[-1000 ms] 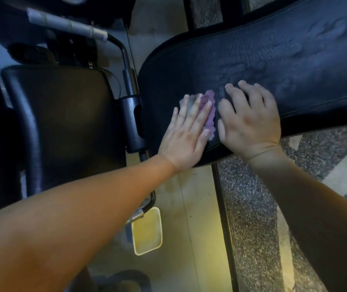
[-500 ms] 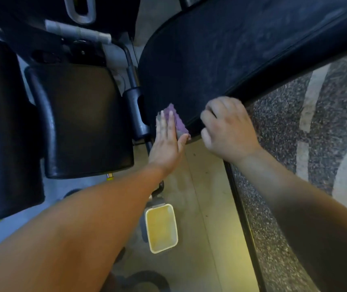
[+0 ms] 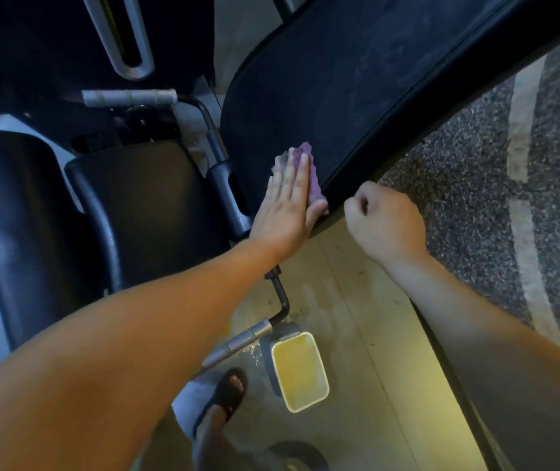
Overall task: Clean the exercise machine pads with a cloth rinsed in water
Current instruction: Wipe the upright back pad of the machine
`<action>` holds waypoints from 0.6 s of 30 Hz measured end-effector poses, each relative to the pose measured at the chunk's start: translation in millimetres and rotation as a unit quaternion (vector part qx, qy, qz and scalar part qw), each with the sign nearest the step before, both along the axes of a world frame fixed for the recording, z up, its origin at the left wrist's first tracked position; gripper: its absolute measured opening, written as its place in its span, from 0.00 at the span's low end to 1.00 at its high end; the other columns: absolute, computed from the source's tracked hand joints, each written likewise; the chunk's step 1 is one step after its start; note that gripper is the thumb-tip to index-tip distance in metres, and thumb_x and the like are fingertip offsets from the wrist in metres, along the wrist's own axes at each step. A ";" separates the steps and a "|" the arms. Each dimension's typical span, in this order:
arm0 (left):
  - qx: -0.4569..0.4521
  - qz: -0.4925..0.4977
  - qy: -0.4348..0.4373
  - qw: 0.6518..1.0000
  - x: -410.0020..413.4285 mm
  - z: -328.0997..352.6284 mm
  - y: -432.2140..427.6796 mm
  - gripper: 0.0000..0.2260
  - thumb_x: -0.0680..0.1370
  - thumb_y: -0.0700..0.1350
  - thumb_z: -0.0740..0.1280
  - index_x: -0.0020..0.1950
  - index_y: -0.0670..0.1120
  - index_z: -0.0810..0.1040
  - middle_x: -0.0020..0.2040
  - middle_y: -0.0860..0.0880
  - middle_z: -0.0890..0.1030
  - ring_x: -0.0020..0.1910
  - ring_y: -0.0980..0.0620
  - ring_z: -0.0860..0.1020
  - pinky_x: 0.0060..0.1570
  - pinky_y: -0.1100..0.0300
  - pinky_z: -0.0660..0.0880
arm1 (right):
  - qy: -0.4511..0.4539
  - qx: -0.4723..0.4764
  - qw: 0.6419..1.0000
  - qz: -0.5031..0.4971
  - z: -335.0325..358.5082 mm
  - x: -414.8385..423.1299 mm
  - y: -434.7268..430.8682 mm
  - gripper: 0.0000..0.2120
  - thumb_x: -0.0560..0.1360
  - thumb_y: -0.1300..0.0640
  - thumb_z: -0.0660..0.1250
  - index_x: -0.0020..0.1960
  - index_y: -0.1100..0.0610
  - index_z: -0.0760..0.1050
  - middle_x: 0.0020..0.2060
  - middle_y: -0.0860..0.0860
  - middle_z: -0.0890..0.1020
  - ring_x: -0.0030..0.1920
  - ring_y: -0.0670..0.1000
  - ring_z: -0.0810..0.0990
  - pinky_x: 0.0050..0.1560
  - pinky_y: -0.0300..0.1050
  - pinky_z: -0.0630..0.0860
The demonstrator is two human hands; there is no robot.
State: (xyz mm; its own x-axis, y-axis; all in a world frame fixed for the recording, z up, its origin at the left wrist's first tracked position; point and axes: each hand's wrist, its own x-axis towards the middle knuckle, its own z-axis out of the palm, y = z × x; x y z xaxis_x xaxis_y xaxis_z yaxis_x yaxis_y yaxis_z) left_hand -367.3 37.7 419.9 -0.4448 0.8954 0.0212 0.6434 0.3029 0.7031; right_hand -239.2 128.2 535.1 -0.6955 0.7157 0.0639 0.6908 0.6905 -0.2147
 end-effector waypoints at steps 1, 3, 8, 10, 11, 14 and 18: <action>0.012 0.005 -0.020 1.000 -4.2 9.4 7.1 0.33 0.85 0.62 0.46 0.81 0.46 0.34 0.82 0.46 0.34 0.80 0.46 0.33 0.80 0.45 0.41 | 0.007 -0.010 1.000 -0.019 6.2 0.0 0.3 0.12 0.78 0.52 0.59 0.36 0.54 0.70 0.31 0.53 0.75 0.33 0.58 0.74 0.34 0.53 0.73; 0.033 0.026 -0.059 0.997 -15.0 32.5 26.0 0.32 0.85 0.62 0.43 0.82 0.47 0.35 0.82 0.47 0.34 0.80 0.47 0.32 0.80 0.45 0.39 | 0.015 -0.029 0.998 -0.054 24.3 -1.7 4.7 0.15 0.79 0.52 0.59 0.35 0.56 0.69 0.31 0.54 0.75 0.33 0.59 0.74 0.36 0.54 0.72; 0.060 0.061 -0.098 0.992 -38.9 101.6 80.6 0.31 0.85 0.60 0.42 0.82 0.47 0.35 0.82 0.47 0.34 0.79 0.45 0.30 0.79 0.43 0.36 | 0.062 -0.067 0.990 -0.104 70.4 -10.4 17.8 0.19 0.82 0.51 0.56 0.35 0.56 0.67 0.32 0.54 0.75 0.36 0.60 0.74 0.38 0.57 0.71; 0.087 0.026 -0.068 0.994 -29.8 132.6 97.1 0.30 0.85 0.60 0.43 0.82 0.48 0.35 0.82 0.47 0.34 0.79 0.45 0.30 0.78 0.45 0.34 | 0.111 -0.061 0.985 -0.121 90.3 -15.6 22.8 0.19 0.85 0.47 0.54 0.39 0.55 0.70 0.35 0.54 0.78 0.39 0.60 0.76 0.42 0.56 0.72; 0.099 0.013 -0.053 0.994 -26.5 141.1 100.6 0.30 0.86 0.59 0.43 0.82 0.48 0.35 0.82 0.47 0.34 0.79 0.46 0.30 0.79 0.46 0.34 | 0.132 -0.049 0.982 -0.127 99.3 -19.6 25.5 0.20 0.85 0.46 0.53 0.42 0.56 0.73 0.38 0.55 0.80 0.41 0.61 0.78 0.43 0.56 0.73; 0.097 -0.005 0.000 0.995 -31.2 123.4 87.5 0.29 0.86 0.59 0.43 0.83 0.49 0.37 0.83 0.48 0.36 0.81 0.48 0.34 0.79 0.45 0.38 | 0.142 -0.023 0.980 -0.141 110.8 -32.0 34.8 0.24 0.86 0.42 0.51 0.51 0.60 0.75 0.44 0.58 0.83 0.45 0.63 0.80 0.45 0.56 0.75; 0.034 0.044 -0.045 0.997 -44.8 67.5 55.2 0.29 0.86 0.60 0.40 0.82 0.49 0.35 0.83 0.48 0.36 0.81 0.48 0.35 0.80 0.45 0.41 | 0.104 0.006 0.984 -0.146 106.9 -43.1 42.7 0.21 0.86 0.44 0.54 0.46 0.61 0.70 0.35 0.55 0.76 0.37 0.62 0.76 0.35 0.53 0.67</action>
State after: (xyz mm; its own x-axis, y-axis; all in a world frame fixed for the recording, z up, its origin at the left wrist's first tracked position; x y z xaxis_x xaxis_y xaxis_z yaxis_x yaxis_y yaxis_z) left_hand -412.1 92.9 487.4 -0.5241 0.8508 0.0373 0.5506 0.3051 0.7770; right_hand -282.3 170.9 642.0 -0.4307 0.8818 0.1920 0.8025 0.4716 -0.3655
